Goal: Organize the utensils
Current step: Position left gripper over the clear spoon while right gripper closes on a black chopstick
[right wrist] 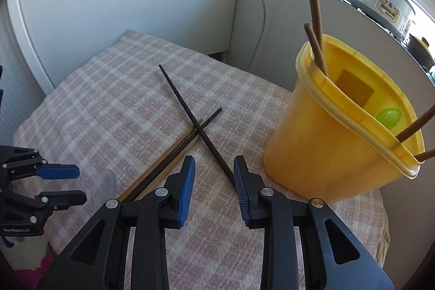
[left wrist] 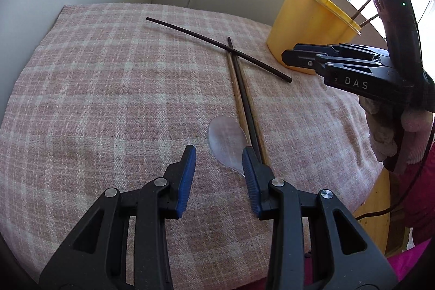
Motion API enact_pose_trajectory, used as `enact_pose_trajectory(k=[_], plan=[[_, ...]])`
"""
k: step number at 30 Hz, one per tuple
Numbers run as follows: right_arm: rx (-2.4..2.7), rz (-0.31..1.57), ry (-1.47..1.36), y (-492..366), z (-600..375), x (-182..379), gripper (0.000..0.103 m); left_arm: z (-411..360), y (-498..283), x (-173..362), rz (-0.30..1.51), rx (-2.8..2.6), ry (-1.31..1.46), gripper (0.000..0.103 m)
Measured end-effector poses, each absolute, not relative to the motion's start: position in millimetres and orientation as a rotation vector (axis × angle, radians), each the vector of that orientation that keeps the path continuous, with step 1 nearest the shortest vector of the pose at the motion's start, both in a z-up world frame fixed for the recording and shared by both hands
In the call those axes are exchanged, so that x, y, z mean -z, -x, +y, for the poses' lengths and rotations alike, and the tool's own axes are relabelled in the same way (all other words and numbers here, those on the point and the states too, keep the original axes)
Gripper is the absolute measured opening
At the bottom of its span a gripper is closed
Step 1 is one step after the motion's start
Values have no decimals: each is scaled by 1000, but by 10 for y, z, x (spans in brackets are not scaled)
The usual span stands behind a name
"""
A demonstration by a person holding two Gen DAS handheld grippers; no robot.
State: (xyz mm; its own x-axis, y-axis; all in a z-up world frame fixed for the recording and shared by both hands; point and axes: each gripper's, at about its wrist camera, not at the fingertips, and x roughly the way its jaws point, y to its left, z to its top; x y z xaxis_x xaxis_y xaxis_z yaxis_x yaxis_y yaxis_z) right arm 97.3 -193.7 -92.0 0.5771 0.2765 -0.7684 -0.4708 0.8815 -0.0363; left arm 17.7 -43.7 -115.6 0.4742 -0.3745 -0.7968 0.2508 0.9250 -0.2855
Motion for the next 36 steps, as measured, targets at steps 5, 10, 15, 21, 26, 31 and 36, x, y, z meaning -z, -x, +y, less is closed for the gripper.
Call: enact_pose_trajectory(k=[5,10,15,21,26,31,36], plan=[[-450,876,273,-1038,-1881,1003,28,-513,-203,1194,1012,392,127,35],[-439,908,273,-1149,-1883,1096,28,-562,-227,1240,1020,399,122,35],[-435,923,296,-1234,-1831,1157,28,-623,-252,1301,1031,395,101,35],[-442,943,328,-1321,-1761,1221,28,-657,-272,1335,1025,391,90,35],[-436,956,359,-1385,-1728,1293,28,-678,-287,1358,1021,393,81,35],[-441,961,387,-1413,-1680,1370,28,-692,-295,1376,1016,392,78,35],[-457,981,381,-1433,-1635,1411,27,-705,-299,1392,1015,393,73,35]])
